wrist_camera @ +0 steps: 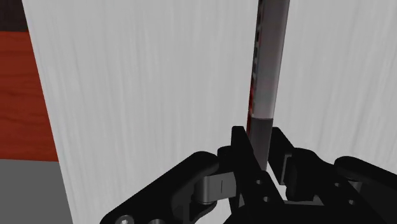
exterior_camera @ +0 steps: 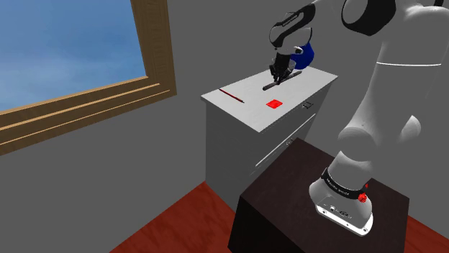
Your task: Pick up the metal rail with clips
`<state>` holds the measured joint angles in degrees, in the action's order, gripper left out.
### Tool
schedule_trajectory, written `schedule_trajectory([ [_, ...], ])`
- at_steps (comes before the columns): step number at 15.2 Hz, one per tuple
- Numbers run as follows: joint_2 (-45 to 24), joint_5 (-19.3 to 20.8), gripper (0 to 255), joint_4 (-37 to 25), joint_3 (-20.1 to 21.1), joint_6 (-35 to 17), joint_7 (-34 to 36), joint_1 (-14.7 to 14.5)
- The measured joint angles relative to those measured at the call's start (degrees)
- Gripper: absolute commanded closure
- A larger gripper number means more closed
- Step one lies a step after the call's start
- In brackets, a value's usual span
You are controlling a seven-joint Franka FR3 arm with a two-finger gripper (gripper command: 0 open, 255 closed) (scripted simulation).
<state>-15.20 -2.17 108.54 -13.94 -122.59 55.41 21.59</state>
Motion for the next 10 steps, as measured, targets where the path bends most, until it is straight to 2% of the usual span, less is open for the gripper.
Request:
schedule_trajectory([
  [10, 2.91, 0.85, 255, -3.66, -0.21, 6.49, 0.49, -0.26],
])
